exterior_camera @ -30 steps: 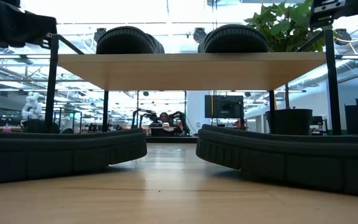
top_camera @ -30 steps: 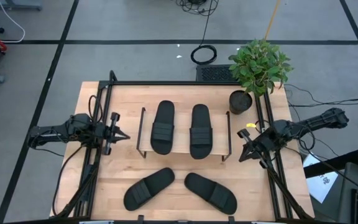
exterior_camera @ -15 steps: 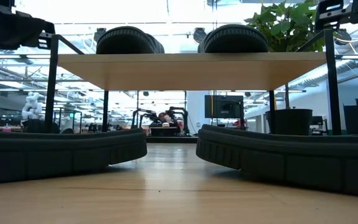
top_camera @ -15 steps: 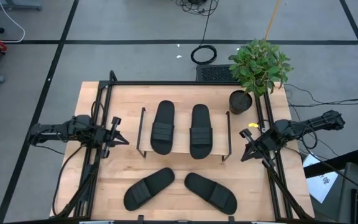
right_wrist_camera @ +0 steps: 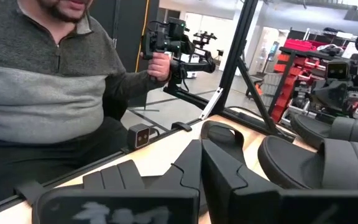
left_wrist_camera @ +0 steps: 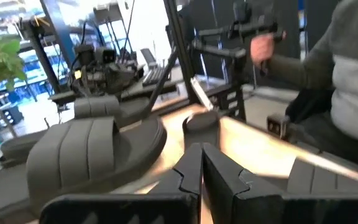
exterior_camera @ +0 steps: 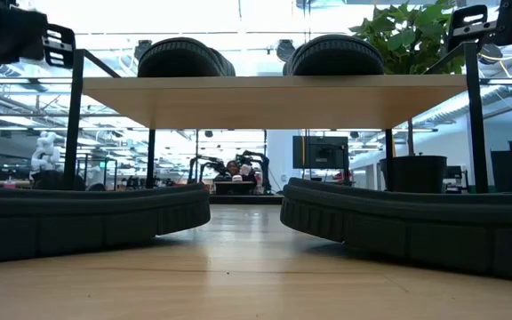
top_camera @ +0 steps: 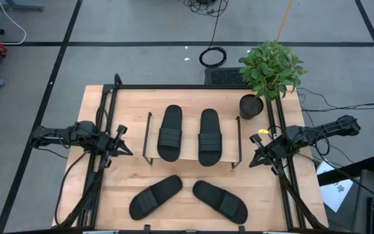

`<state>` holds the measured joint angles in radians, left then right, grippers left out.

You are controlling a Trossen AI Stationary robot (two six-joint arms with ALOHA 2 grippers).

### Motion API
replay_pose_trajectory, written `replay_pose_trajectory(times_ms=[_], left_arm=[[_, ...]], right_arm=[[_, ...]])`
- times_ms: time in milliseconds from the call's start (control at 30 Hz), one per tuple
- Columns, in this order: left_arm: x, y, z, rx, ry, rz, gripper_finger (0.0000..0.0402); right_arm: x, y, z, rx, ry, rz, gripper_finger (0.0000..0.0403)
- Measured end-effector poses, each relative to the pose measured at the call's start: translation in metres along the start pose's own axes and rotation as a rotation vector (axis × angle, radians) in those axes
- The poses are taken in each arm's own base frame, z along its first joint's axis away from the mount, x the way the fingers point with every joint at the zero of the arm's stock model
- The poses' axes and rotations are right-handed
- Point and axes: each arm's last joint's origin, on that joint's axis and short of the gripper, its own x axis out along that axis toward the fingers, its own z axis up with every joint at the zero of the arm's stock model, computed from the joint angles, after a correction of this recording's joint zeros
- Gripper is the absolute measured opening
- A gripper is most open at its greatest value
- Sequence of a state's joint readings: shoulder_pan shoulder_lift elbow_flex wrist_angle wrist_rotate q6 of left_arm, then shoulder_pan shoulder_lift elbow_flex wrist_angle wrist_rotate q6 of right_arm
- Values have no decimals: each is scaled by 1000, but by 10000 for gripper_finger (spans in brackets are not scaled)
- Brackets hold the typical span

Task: Pick and place slides into the shelf
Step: Put the left black slipper under the shelf

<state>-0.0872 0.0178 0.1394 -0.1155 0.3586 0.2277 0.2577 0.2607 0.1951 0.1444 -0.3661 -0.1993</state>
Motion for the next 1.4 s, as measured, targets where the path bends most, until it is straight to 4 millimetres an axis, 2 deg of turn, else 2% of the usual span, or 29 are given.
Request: replay_pose_trajectory(times_ms=[300, 633, 733, 867, 1000, 1133, 1233, 1400], left_arm=[[18, -7, 12, -37, -78, -48, 19], [43, -43, 6, -142, 120, 25, 19], [48, -55, 15, -136, 151, 40, 19], [58, -71, 43, -109, 169, 59, 19], [70, -94, 57, -36, 292, 118, 19], [83, -118, 51, 60, 418, 198, 19], [92, -133, 39, 124, 481, 216, 19], [109, -152, 24, 82, 530, 237, 19]], right_arm=[[0, 0, 1, -5, -7, -1, 0], [0, 0, 1, 30, -8, 0, 0], [0, 0, 2, -8, -22, -3, 0], [0, -1, 8, -86, -77, -16, 0], [-1, -2, 12, -153, -118, -28, 0], [-1, -2, 13, -155, -123, -30, 0], [-1, -2, 13, -149, -123, -29, 0], [-1, -2, 13, -148, -123, -29, 0]])
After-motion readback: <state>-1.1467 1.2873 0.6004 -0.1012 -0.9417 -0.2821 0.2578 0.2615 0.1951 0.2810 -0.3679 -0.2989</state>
